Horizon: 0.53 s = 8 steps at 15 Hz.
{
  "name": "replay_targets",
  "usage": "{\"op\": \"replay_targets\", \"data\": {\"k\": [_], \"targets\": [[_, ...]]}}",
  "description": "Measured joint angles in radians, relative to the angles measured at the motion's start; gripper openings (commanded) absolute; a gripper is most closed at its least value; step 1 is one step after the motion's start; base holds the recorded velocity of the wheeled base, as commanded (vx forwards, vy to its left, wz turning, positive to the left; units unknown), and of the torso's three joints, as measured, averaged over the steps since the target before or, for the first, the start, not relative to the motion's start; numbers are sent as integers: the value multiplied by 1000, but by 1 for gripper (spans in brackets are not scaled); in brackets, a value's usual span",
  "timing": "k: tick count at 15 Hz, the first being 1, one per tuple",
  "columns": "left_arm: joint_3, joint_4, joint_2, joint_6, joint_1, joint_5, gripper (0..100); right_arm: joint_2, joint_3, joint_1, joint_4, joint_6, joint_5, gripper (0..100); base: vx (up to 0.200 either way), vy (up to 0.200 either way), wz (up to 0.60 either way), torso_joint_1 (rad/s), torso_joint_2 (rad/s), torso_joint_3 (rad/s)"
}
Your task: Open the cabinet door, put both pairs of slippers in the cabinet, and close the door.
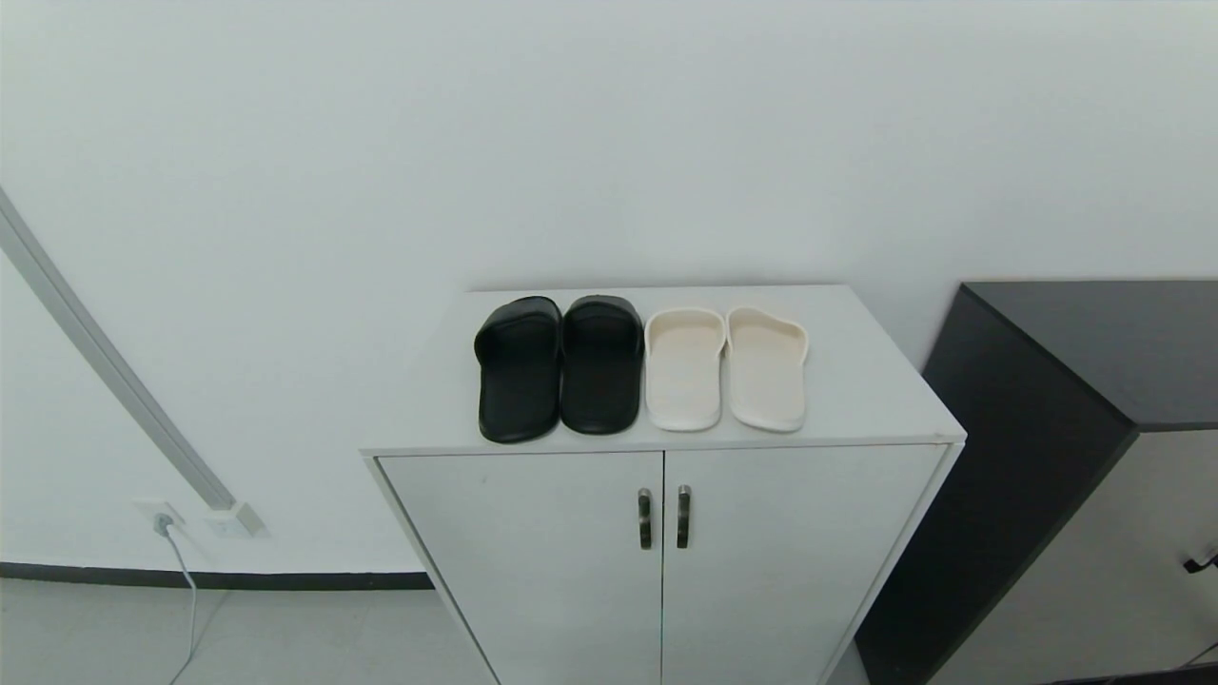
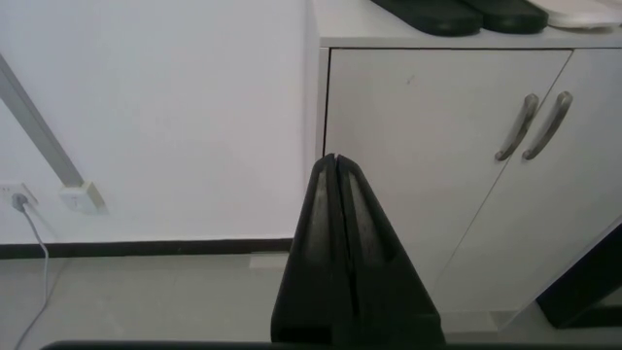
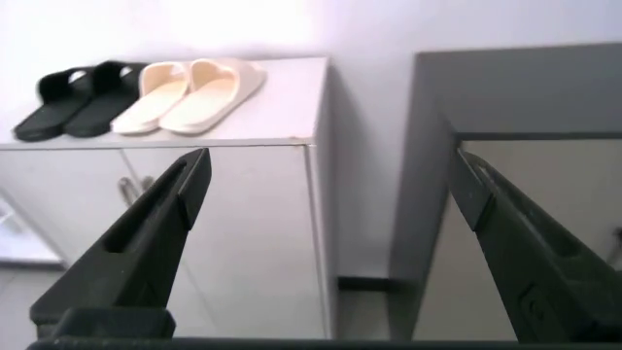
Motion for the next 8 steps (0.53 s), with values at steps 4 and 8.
{"op": "replay_targets", "data": {"k": [4,8], "targets": [[0,0,0,2,0,-5,0,329,-31,140,-208,23,1,100,0,0,0,0,0,0],[0,0,0,1,0,-6,0,594,-89,393,-342,84,-162,100,0,0,0,0,0,0]]}}
